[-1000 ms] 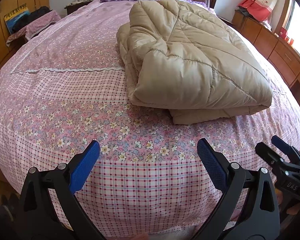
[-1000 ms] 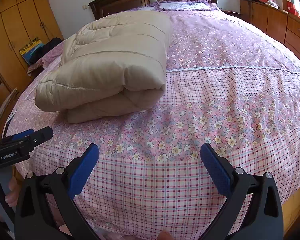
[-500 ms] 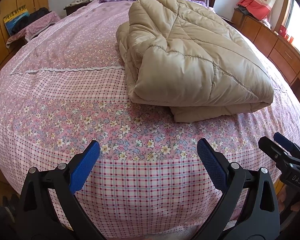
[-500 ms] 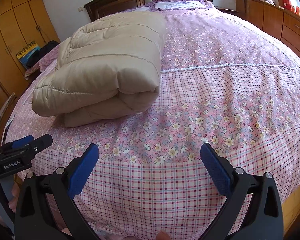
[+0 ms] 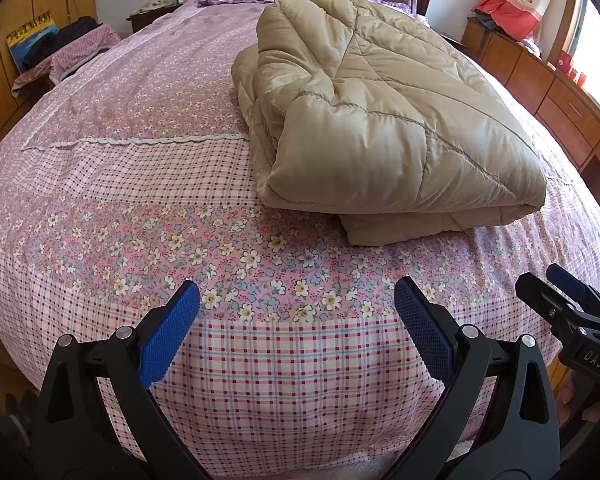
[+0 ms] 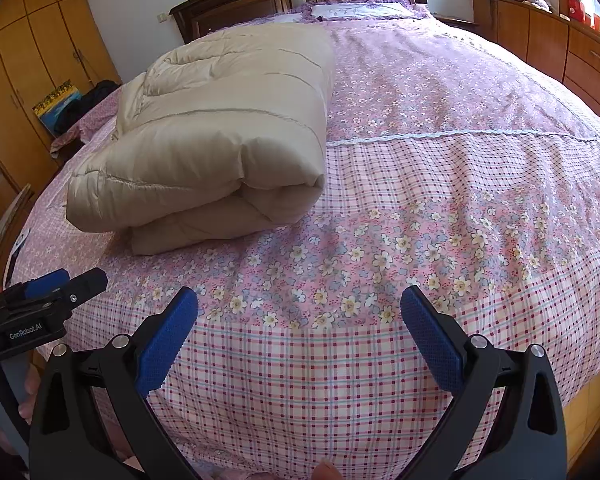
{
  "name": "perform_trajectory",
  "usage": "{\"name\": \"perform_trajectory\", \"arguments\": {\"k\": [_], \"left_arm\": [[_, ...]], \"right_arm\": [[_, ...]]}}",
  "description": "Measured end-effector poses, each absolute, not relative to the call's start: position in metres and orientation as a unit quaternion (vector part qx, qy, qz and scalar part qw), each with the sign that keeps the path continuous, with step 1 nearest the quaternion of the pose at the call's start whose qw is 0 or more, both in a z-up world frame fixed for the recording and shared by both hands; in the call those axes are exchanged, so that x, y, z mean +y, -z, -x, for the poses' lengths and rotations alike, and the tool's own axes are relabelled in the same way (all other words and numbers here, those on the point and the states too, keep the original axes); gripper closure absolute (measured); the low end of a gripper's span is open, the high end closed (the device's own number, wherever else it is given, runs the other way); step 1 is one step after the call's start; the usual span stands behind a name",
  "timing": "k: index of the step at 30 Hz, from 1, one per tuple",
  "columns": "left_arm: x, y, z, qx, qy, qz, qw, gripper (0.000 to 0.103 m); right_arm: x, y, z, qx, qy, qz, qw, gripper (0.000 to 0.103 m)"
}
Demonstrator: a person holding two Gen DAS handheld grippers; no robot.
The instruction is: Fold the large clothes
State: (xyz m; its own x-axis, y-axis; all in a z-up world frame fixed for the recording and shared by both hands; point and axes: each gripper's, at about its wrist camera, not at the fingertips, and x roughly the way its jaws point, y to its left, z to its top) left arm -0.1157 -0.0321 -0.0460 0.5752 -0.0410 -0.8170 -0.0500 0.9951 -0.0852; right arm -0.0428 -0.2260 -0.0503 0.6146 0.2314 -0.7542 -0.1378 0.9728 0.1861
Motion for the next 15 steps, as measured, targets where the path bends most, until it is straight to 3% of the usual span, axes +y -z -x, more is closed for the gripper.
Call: {"name": "perform_trajectory", "arguments": {"k": [15], "left_arm": [[-0.0326, 0.0449, 0.1164, 0.460, -0.005, 0.048, 0.887, 0.006]], "right_arm": [[-0.2234, 0.0481, 0.0411, 0.424, -0.104, -0.050, 0.898, 0.006]]}}
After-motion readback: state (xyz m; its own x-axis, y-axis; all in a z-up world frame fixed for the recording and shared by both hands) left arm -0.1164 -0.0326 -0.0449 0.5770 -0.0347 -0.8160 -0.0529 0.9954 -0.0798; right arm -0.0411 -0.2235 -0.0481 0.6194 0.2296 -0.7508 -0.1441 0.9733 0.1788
